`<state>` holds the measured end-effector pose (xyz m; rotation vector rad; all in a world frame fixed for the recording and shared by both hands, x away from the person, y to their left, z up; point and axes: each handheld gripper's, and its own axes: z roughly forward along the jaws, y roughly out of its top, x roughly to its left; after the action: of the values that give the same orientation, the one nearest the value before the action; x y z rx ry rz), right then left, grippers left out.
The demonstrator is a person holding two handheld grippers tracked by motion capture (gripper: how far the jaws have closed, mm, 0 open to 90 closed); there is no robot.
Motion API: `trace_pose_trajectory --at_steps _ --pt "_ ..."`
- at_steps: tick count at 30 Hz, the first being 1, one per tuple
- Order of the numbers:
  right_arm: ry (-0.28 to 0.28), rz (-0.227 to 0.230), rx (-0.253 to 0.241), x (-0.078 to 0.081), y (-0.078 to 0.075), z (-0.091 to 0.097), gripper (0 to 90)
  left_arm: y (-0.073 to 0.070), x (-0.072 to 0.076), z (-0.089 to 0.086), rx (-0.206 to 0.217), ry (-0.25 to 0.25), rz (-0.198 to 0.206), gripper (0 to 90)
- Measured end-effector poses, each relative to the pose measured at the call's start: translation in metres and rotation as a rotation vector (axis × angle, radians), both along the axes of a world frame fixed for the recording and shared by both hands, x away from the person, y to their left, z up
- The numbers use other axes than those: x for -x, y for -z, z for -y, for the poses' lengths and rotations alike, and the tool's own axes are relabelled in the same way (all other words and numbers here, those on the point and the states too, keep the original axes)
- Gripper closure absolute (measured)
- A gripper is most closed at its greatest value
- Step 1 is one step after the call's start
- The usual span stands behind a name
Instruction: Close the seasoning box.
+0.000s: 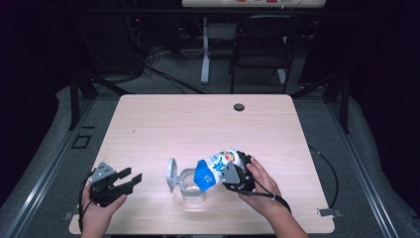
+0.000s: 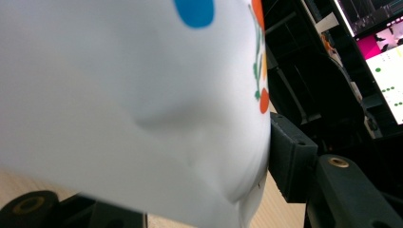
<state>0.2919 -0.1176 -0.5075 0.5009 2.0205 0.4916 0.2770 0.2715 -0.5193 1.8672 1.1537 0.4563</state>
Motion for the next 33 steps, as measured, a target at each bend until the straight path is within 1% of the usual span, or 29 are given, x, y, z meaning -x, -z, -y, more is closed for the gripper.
trace_pose_trajectory --at_steps 3,4,5,7,8,9,11,14,15,18,19,21,22,24,25,26,27,28,29,33 --pt "-0.008 0.015 0.02 0.0001 0.0004 -0.0005 48.5 -0.0003 0.0003 0.0001 -0.001 -0.003 -0.003 49.0" --pt "-0.011 0.017 0.037 0.0002 0.0 -0.0006 48.5 -0.0003 0.0002 0.0 -0.003 -0.002 -0.002 49.0" --pt "-0.014 0.021 0.029 0.0 0.0011 -0.001 48.6 -0.0003 0.0002 -0.0001 -0.003 -0.001 -0.002 49.1" --pt "-0.009 0.02 0.06 0.0008 0.0006 -0.002 48.6 -0.0001 0.0002 0.0 -0.002 -0.002 -0.001 49.0" --pt "-0.017 0.023 0.054 0.0003 0.002 -0.0022 48.6 -0.0001 0.0002 0.0 -0.002 -0.002 -0.002 49.1" --pt "-0.013 0.021 0.074 0.0009 0.0013 -0.0026 48.6 0.0 0.0001 -0.0001 -0.002 -0.002 -0.002 49.0" --pt "-0.024 0.029 0.073 0.0004 0.0029 -0.0031 48.7 0.0003 -0.0001 0.0 0.003 -0.002 0.0 49.0" --pt "-0.022 0.022 0.086 0.0009 0.0029 -0.0041 48.7 0.0006 -0.0002 0.0001 0.003 -0.002 0.0 49.0" --pt "-0.024 0.028 0.079 0.0009 0.0042 -0.0044 48.8 0.0006 -0.0002 0.0001 0.003 -0.001 -0.001 49.0" --pt "-0.025 0.026 0.11 0.0012 0.0034 -0.0051 48.8 0.0007 -0.0002 0.0002 0.005 -0.003 -0.002 49.0" --pt "-0.027 0.034 0.096 0.0011 0.0048 -0.0055 48.8 0.0004 0.0 0.0001 0.001 -0.003 -0.004 49.0" --pt "-0.031 0.039 0.101 0.0011 0.0052 -0.0059 48.8 0.0004 -0.0001 0.0 0.001 -0.003 -0.004 49.1" --pt "-0.028 0.037 0.122 0.0016 0.004 -0.0063 48.8 0.0004 -0.0001 0.0 0.001 -0.004 -0.004 49.1" --pt "-0.033 0.048 0.118 0.0014 0.0058 -0.007 48.8 0.0004 -0.0001 0.0 0.001 -0.004 -0.004 49.0" --pt "-0.035 0.047 0.121 0.0014 0.0061 -0.0073 48.8 0.0005 0.0 0.0 0.001 -0.004 -0.004 49.0" --pt "-0.031 0.045 0.137 0.0017 0.0055 -0.0077 48.8 0.0005 -0.0001 0.0001 0.001 -0.004 -0.003 49.0" --pt "-0.033 0.045 0.142 0.0017 0.006 -0.008 48.8 0.0008 -0.0002 0.0002 0.005 -0.003 -0.001 49.0" --pt "-0.038 0.049 0.135 0.0014 0.0075 -0.0084 48.8 0.0005 -0.0001 0.0001 0.001 -0.004 -0.003 49.0" --pt "-0.036 0.049 0.148 0.0016 0.0076 -0.0088 48.8 0.0005 0.0 0.0 0.001 -0.005 -0.005 49.0" --pt "-0.041 0.049 0.146 0.0009 0.0097 -0.0103 49.1 0.0008 -0.0004 -0.0008 -0.001 -0.004 -0.007 49.0"
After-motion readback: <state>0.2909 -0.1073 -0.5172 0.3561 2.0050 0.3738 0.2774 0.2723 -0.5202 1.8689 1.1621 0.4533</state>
